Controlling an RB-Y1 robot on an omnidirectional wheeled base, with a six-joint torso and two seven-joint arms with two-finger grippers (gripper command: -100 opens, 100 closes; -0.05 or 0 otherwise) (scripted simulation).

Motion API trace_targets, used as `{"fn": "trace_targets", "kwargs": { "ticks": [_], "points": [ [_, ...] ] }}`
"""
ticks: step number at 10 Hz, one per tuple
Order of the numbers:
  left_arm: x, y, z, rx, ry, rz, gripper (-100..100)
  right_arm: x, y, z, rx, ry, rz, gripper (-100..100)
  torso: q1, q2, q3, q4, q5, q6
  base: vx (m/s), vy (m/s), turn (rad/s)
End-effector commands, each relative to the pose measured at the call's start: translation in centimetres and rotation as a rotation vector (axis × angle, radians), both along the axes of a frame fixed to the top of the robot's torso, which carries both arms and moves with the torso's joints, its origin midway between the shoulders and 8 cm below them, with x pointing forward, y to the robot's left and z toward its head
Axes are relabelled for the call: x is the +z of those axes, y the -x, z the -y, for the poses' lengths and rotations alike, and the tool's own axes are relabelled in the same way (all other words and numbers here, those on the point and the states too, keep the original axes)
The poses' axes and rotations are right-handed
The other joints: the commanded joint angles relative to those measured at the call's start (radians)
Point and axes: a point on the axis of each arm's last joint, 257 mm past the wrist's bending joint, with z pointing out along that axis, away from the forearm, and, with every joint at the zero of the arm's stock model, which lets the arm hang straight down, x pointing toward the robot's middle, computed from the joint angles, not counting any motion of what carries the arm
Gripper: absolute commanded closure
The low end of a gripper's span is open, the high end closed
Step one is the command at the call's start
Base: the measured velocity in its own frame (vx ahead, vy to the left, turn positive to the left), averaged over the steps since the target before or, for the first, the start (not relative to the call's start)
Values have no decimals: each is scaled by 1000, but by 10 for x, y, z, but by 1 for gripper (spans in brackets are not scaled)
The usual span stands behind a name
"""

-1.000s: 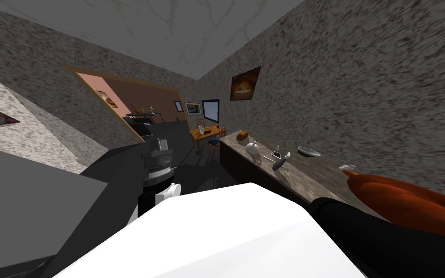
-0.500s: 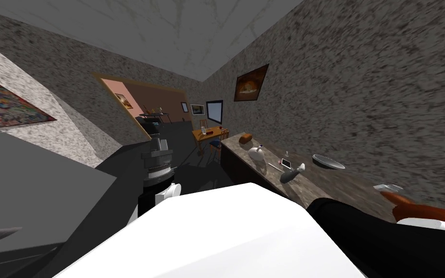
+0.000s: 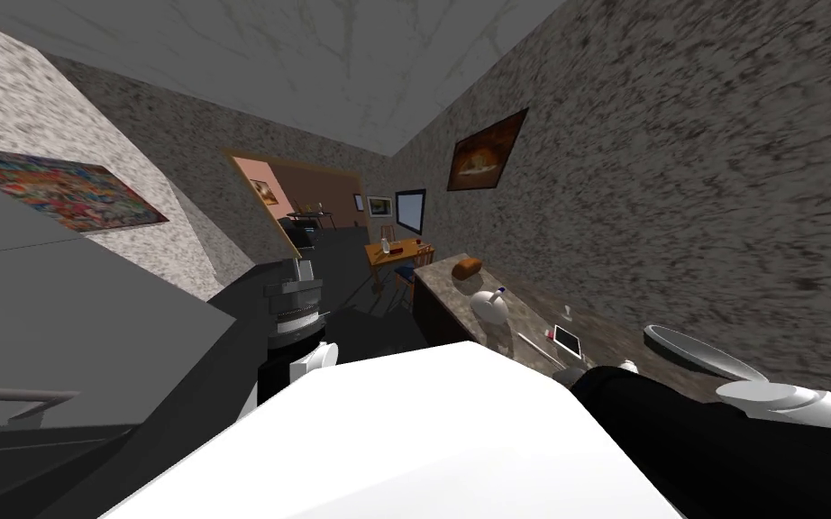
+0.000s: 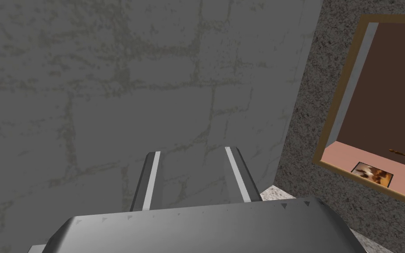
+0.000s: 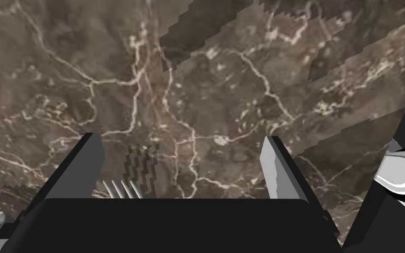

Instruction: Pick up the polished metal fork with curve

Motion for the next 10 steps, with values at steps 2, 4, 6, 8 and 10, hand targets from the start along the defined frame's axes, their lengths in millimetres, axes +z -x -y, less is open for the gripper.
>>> {"fn": "trace_targets", "kwargs": {
  "ticks": [2, 4, 6, 8, 10],
  "points": [
    [0, 0, 0, 0, 0, 0, 0, -4, -16, -2, 12, -10, 35, -100, 4, -3, -1, -1, 1, 0, 185, -64, 162],
    [0, 0, 0, 0, 0, 0, 0, -14, -9, -6, 6, -10, 45, -100, 11, 10, 6, 2, 3, 2, 14, -13, 34],
    [0, 0, 0, 0, 0, 0, 0, -22, -3, -10, -2, -10, 49, -100, 11, 15, 9, 3, 3, 2, -5, -22, 50],
    [0, 0, 0, 0, 0, 0, 0, -23, 0, -11, -4, -11, 50, -100, 11, 16, 9, 4, 3, 2, -6, -17, 32],
    [0, 0, 0, 0, 0, 0, 0, -23, 1, -11, -4, -10, 50, 100, 13, 15, 9, 4, 3, 2, 0, 0, 0]
  ]
}}
